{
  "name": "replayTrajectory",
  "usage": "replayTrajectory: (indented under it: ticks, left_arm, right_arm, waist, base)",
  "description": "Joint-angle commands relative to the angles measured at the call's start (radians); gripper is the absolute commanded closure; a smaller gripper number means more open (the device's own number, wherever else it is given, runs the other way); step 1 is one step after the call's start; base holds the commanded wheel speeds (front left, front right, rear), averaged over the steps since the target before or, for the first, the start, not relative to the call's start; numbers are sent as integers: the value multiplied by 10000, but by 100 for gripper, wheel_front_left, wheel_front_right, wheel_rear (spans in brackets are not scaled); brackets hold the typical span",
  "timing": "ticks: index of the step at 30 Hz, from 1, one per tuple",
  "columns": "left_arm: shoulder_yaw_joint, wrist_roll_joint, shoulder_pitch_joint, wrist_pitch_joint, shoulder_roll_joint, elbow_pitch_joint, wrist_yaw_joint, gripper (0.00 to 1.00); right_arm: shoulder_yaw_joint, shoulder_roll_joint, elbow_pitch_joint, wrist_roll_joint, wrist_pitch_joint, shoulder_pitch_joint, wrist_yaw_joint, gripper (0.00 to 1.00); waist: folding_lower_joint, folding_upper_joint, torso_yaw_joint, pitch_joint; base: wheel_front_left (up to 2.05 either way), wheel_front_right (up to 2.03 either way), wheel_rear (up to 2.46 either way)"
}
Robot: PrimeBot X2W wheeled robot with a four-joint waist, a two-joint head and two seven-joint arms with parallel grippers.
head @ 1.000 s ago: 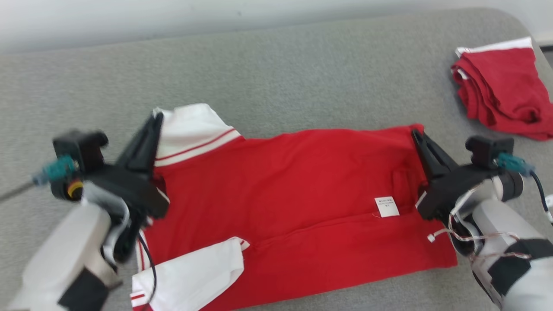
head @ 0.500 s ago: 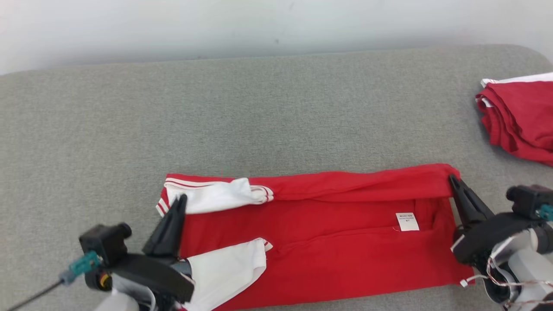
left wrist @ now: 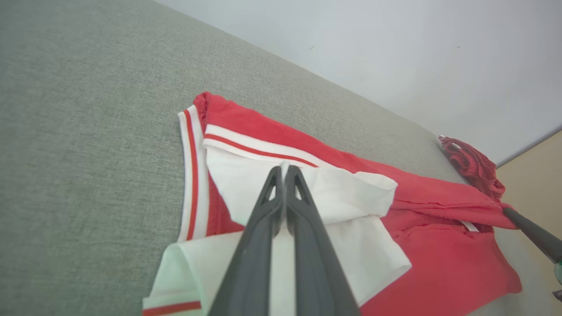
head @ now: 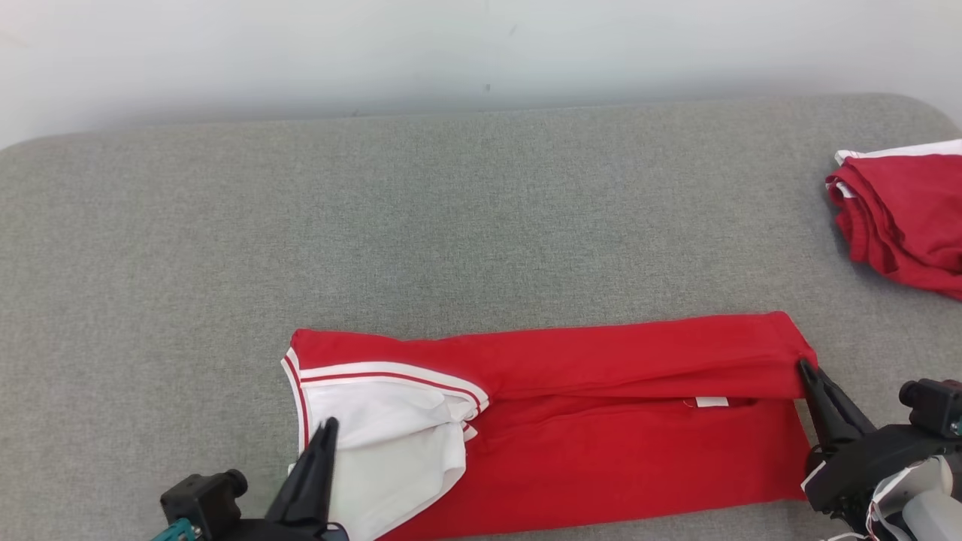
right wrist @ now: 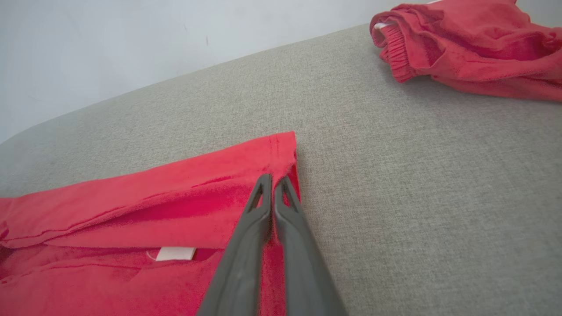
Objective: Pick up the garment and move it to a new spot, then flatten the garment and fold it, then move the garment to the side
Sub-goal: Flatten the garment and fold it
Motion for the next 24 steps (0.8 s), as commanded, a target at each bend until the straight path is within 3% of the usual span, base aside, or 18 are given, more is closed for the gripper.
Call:
replayTrajectory:
  ticks: [1, 11, 15, 24]
  left_arm:
    - [238, 326, 115, -44, -92, 34, 106, 0]
    - [2259, 2784, 559, -39, -886, -494, 162, 0]
    - [3363, 4164, 913, -39, -1606, -1110, 97, 0]
    - [4866, 5751, 1520, -40, -2620, -1407, -700, 0]
  right_arm:
    - [-124, 61, -48, -104, 37, 165, -28, 0]
    - [-729, 51, -363, -473, 292, 296, -28, 0]
    - [-828, 189, -81, -709, 721, 97, -28, 0]
    - [-918, 747, 1154, -960, 1391, -367, -28, 0]
  waist:
    - [1, 1, 16, -50]
    - [1, 1, 107, -182]
    - [1, 1, 145, -233]
    - [1, 1, 382, -270]
  base:
    - [0, 0, 0]
    - [0, 0, 0]
    - [0, 0, 0]
    - [0, 0, 0]
